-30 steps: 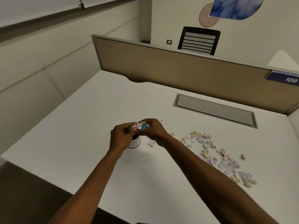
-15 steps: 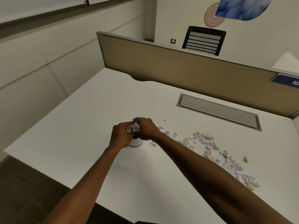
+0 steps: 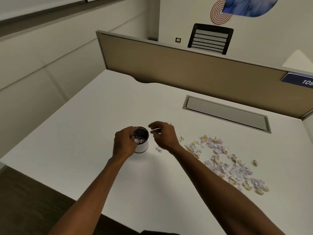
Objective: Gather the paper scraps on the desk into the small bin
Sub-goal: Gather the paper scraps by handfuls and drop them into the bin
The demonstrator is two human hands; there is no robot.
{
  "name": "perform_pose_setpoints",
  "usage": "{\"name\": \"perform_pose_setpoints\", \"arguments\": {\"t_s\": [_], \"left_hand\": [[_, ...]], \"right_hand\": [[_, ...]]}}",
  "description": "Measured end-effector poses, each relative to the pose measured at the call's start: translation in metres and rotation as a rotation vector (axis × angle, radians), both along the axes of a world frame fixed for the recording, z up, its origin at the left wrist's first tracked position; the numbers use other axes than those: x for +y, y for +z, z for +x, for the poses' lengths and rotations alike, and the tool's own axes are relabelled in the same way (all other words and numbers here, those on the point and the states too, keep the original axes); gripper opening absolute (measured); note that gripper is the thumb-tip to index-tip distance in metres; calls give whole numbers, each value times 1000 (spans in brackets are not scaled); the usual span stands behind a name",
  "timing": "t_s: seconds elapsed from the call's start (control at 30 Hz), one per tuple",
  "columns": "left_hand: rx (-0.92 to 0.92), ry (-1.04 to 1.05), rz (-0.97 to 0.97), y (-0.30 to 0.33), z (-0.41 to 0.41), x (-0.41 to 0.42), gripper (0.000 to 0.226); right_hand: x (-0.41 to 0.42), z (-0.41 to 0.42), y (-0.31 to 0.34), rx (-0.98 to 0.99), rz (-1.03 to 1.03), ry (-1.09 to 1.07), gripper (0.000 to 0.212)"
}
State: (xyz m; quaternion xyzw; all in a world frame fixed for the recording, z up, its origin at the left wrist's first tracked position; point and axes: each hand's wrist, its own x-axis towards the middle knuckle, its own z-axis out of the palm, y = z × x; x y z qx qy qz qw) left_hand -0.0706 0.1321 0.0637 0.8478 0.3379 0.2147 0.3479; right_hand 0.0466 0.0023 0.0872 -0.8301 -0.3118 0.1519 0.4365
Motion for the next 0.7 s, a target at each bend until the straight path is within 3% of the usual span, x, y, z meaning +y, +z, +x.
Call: {"name": "perform_pose_setpoints", "arguments": {"t_s": [0.2, 0.3, 0.37, 0.53, 0.7], "left_hand": [[-267, -103, 87, 0, 1, -31, 27], [-262, -283, -36, -17, 5, -65, 23], [-154, -361, -73, -38, 11, -81, 28], [272, -457, -3, -85, 33, -95, 65], [427, -513, 185, -112, 41, -98, 73]], "right_hand": [[-68, 2, -34, 110, 39, -250, 25], [-100, -6, -56, 155, -6, -314, 21], [-118, -15, -70, 166, -40, -326, 20], [-150, -36, -96, 270, -96, -347, 19], [-160, -35, -101, 281, -85, -388, 19]]}}
